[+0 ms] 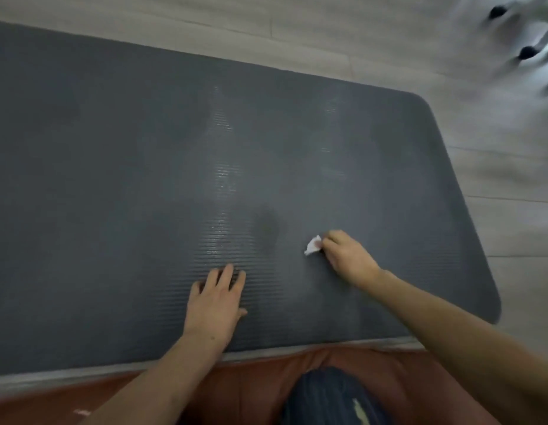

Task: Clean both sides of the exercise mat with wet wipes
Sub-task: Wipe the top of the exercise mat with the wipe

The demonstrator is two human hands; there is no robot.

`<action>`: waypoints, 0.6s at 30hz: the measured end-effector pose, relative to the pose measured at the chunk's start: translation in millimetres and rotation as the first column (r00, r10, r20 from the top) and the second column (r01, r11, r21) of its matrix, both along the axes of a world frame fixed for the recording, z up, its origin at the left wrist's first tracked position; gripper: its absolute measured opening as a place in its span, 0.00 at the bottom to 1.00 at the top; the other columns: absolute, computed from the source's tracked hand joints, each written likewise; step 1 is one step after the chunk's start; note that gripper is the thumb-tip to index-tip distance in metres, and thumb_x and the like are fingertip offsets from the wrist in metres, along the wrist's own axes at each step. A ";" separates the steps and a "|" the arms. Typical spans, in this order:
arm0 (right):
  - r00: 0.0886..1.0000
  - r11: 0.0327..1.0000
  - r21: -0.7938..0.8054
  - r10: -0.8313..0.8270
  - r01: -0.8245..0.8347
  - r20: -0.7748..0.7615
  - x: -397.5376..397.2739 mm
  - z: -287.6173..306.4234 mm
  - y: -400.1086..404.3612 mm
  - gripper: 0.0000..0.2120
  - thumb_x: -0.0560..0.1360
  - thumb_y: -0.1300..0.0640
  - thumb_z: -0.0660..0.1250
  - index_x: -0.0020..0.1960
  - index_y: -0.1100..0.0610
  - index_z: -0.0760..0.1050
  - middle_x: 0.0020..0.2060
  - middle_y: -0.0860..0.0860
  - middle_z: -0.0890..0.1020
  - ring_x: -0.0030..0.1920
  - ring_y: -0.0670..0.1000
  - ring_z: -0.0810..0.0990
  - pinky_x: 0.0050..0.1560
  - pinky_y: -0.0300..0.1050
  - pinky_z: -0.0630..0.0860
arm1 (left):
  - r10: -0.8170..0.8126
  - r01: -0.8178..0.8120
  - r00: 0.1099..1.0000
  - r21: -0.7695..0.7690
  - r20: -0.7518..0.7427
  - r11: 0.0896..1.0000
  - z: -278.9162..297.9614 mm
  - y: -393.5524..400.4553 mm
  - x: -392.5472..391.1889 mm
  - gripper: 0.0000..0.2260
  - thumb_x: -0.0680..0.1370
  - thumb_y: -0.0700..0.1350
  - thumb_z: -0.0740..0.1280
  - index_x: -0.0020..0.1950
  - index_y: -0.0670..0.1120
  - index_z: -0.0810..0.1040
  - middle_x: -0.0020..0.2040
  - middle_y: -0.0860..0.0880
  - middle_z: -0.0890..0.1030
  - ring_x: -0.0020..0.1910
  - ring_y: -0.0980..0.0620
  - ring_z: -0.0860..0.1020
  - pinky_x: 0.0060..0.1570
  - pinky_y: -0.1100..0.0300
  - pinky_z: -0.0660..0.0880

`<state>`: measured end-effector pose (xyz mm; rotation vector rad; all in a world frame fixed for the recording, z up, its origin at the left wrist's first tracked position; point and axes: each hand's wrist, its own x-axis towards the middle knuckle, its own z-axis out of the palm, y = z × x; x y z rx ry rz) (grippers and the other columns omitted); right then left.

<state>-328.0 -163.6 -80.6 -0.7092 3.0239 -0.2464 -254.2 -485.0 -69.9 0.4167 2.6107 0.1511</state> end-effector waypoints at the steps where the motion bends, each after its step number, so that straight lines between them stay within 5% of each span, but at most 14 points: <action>1: 0.977 0.977 0.019 -0.211 0.212 -0.037 -20.8 0.4 14.5 0.07 0.76 0.67 0.67 0.51 0.59 0.77 0.45 0.56 0.75 0.47 0.60 0.76 0.46 0.51 0.77 | -0.018 0.018 1.000 -0.002 0.008 1.000 0.1 -0.8 0.0 0.34 0.84 0.61 0.60 0.85 0.52 0.50 0.84 0.48 0.51 0.80 0.46 0.55 0.75 0.47 0.60; 3: 0.807 0.808 -0.024 -0.589 0.589 -0.036 -35.7 -2.3 32.5 0.06 0.77 0.67 0.63 0.50 0.63 0.78 0.46 0.59 0.76 0.49 0.64 0.77 0.47 0.50 0.73 | -0.047 0.047 0.999 -0.001 0.009 0.999 -1.2 -2.0 -0.2 0.34 0.84 0.61 0.60 0.85 0.53 0.48 0.84 0.47 0.49 0.81 0.45 0.53 0.77 0.45 0.57; 5: 0.693 0.690 -0.119 -0.720 0.714 -0.018 -12.3 -7.3 16.4 0.06 0.77 0.67 0.62 0.49 0.63 0.78 0.45 0.58 0.76 0.47 0.63 0.77 0.47 0.52 0.75 | -0.071 0.070 0.997 0.013 0.010 0.997 -3.2 -0.5 0.0 0.34 0.84 0.61 0.59 0.85 0.53 0.48 0.85 0.47 0.48 0.82 0.45 0.50 0.79 0.43 0.54; 7: 0.747 0.730 -0.202 -0.664 0.654 0.020 37.3 -10.7 -15.1 0.05 0.77 0.67 0.64 0.49 0.61 0.78 0.44 0.54 0.76 0.45 0.58 0.76 0.47 0.51 0.76 | -0.084 0.083 0.996 0.036 0.014 0.996 -4.7 5.4 -1.4 0.34 0.84 0.63 0.59 0.85 0.54 0.47 0.85 0.49 0.47 0.83 0.45 0.48 0.79 0.42 0.51; 11: 0.964 0.953 -0.159 -0.247 0.259 0.094 91.6 -5.8 -23.0 0.08 0.80 0.62 0.62 0.54 0.57 0.79 0.46 0.53 0.78 0.47 0.54 0.77 0.52 0.45 0.76 | -0.078 0.078 0.997 0.028 0.003 0.997 -7.5 13.3 -4.1 0.34 0.83 0.63 0.59 0.85 0.56 0.49 0.84 0.49 0.50 0.83 0.46 0.50 0.78 0.38 0.53; 13: 0.951 0.950 -0.047 -0.308 0.307 -0.004 58.0 -8.0 16.0 0.11 0.80 0.60 0.59 0.54 0.56 0.80 0.46 0.54 0.78 0.47 0.56 0.76 0.52 0.50 0.76 | -0.082 0.083 0.997 0.002 -0.008 0.997 -10.7 13.8 -2.9 0.33 0.84 0.63 0.58 0.85 0.56 0.48 0.84 0.49 0.49 0.83 0.46 0.50 0.79 0.38 0.52; 16: 0.662 0.665 -0.059 -0.746 0.744 -0.070 11.2 -10.2 61.6 0.09 0.76 0.64 0.60 0.49 0.61 0.80 0.45 0.59 0.77 0.48 0.63 0.77 0.47 0.54 0.74 | -0.083 0.083 0.997 -0.016 0.003 0.996 -14.4 14.8 -0.4 0.34 0.84 0.62 0.58 0.85 0.56 0.45 0.85 0.49 0.46 0.84 0.46 0.47 0.80 0.39 0.50; 18: 0.471 0.473 -0.163 -0.881 0.866 -0.054 12.6 -14.8 35.2 0.07 0.76 0.66 0.62 0.47 0.64 0.79 0.44 0.60 0.77 0.46 0.64 0.78 0.47 0.53 0.73 | -0.084 0.084 0.996 -0.012 0.018 0.996 -14.5 14.7 0.8 0.34 0.84 0.62 0.58 0.85 0.55 0.45 0.85 0.48 0.45 0.84 0.45 0.46 0.80 0.39 0.49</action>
